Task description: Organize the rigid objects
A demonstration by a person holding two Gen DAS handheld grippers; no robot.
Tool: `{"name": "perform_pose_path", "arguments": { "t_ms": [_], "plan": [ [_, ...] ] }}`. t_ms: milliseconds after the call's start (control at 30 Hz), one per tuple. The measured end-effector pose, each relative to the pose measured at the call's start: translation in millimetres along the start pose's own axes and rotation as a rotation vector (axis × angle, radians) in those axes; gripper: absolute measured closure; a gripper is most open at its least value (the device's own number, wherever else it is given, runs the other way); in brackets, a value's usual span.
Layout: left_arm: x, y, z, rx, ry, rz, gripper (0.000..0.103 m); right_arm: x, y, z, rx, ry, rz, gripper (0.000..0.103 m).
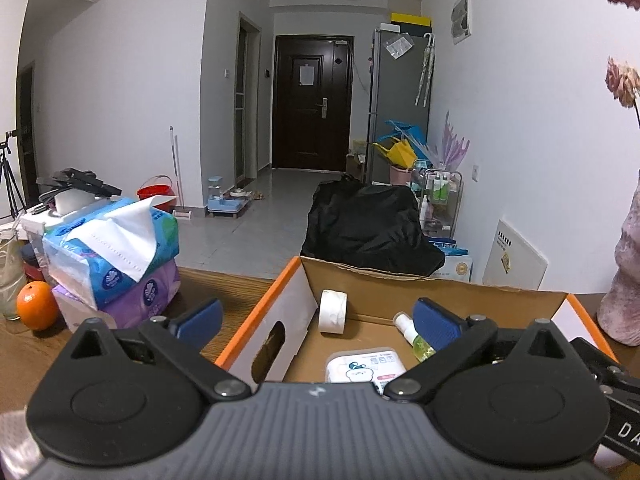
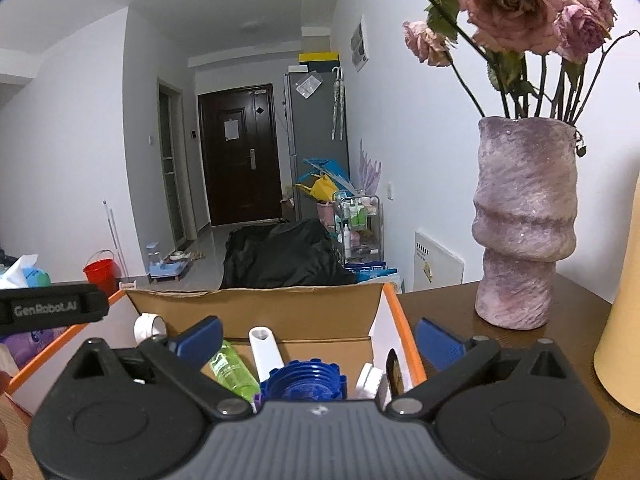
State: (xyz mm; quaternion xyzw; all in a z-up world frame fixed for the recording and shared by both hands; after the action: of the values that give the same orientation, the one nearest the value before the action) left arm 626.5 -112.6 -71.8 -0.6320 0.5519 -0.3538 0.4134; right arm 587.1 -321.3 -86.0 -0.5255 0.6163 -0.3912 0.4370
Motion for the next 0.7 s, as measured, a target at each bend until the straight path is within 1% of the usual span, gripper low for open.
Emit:
{"name": "perform_pose_path", "arguments": {
  "t_ms": [100,367,500,567,700],
  "plan": [
    [-5.4,-2.3,-14.7,0.015,0.021,-0.005,0.000,-0.3,-3.5,-11.5,0.006,-0.008,0.001,0.000],
    [-19.4,0.5,-72.1,0.077,0.021,0.031,0.000,-4.8,-12.7,-63.9,0.045,-0.043,-0.026,0.000],
    [-30.0,5.8,-107.0,0.089,0.036,0.034,0.000,-9.0,-13.2,-99.2,0.058,-0.059,-0.038,0.000],
    [-37.9,10.2,-126.5,0.098,0.062,0.024,0.000,-10.3,-11.8,-118.3,0.066,-0.062,-0.046,0.000],
    [-55.3,21.7,-169.4,0.104,0.078,0.018,0.000,-17.4,-7.4,-168.1,0.089,-0.068,-0.060,0.000]
  ]
}}
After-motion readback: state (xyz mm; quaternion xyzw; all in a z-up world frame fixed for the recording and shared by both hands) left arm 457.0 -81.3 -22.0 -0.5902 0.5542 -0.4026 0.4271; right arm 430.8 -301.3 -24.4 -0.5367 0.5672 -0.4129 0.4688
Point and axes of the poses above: each gripper's, at about its wrist camera, not at the fingertips, and z roughly the way its jaws point, x to its right, y to its underside, the point moved 3 cm from there along z, roughly the way its jaws point, and after that the axes turned 7 degrees about -y, right-handed, at the moved point
